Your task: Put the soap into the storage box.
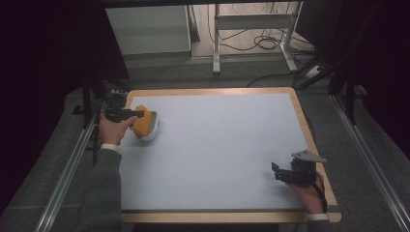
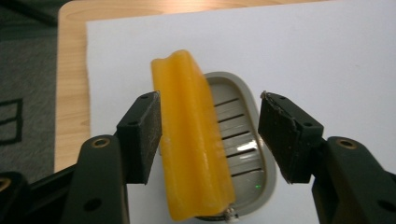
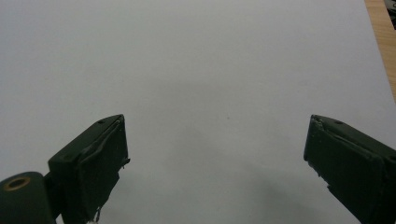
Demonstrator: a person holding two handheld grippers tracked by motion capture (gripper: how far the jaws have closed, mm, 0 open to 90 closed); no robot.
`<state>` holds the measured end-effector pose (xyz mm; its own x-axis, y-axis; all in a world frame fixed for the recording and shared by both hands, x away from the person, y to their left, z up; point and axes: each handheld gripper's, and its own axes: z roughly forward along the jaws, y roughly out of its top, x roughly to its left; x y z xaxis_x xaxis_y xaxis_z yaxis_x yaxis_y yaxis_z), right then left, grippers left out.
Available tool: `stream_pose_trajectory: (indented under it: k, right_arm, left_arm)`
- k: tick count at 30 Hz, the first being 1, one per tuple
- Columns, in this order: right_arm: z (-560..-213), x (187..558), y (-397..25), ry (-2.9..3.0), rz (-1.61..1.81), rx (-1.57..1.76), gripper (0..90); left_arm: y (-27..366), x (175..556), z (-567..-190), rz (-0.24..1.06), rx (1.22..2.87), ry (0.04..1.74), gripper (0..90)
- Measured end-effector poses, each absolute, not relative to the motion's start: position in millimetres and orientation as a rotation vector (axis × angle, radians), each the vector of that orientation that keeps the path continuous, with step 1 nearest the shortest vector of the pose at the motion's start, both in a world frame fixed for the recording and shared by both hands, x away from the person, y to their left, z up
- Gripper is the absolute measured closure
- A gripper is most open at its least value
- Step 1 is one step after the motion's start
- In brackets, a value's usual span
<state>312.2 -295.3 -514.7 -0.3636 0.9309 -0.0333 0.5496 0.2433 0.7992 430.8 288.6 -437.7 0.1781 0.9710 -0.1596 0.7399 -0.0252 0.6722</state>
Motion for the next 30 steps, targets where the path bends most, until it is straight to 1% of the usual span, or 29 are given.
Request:
stream_pose_trajectory:
  k: [1, 3, 8, 11, 15, 16, 19, 30]
  right_arm:
    - [-514, 312, -295, 2.009, 0.975, 1.346, 6.2]
    - [-514, 312, -296, 2.007, 0.975, 1.345, 6.2]
    - [-513, 312, -297, 2.001, 0.974, 1.350, 6.2]
    - [-514, 312, -297, 2.000, 0.971, 1.354, 6.2]
    - [-513, 312, -297, 2.003, 0.975, 1.347, 6.2]
    - [-513, 312, -296, 2.003, 0.974, 1.346, 6.2]
    - [-513, 312, -296, 2.003, 0.975, 1.345, 6.2]
    - [-512, 312, -296, 1.998, 0.975, 1.344, 6.2]
  left_arm:
    - [286, 428, -437, 0.467, 1.836, 1.574, 39.7]
    - [285, 425, -437, 0.436, 1.840, 1.540, 38.8]
    - [281, 418, -437, 0.421, 1.838, 1.499, 37.7]
    - [276, 412, -435, 0.385, 1.846, 1.457, 35.8]
    - [271, 405, -435, 0.383, 1.865, 1.428, 34.7]
    - [269, 400, -435, 0.376, 1.875, 1.404, 32.9]
    - [266, 395, -435, 0.377, 1.889, 1.389, 31.1]
    - [256, 366, -448, 0.335, 1.904, 1.304, 29.6]
